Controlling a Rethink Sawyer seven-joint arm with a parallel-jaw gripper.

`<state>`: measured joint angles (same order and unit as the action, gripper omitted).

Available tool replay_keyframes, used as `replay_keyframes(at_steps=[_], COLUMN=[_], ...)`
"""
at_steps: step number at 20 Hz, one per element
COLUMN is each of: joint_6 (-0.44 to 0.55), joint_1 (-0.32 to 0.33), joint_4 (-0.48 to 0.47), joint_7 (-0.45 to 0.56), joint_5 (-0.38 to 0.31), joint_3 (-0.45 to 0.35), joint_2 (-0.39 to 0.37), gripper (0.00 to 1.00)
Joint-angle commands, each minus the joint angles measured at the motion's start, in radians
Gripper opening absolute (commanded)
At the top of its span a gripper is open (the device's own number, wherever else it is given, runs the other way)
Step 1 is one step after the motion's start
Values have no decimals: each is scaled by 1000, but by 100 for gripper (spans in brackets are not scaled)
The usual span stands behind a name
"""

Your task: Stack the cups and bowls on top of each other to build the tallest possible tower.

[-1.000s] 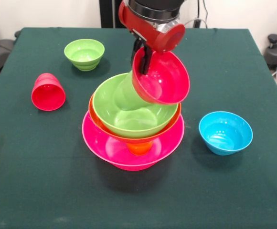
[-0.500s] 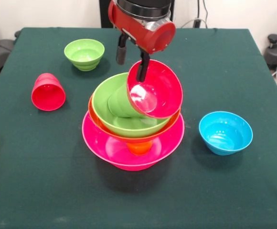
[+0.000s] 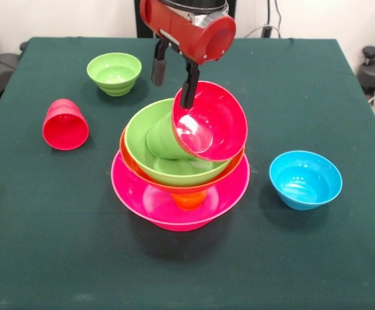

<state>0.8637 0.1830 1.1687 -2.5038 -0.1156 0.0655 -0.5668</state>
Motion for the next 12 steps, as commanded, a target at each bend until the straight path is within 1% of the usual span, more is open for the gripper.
replay_keyframes(at_steps=[1, 3, 9, 12], joint_6=[-26, -39, -18, 21], joint_1=[-2, -8, -14, -15], joint_4=[96, 98, 103, 117], joint_7=[121, 100, 83, 89], joint_5=[-49, -49, -42, -32], joint_3=[-85, -80, -72, -74], joint_2=[15, 20, 13, 1], gripper=[100, 100, 100, 100])
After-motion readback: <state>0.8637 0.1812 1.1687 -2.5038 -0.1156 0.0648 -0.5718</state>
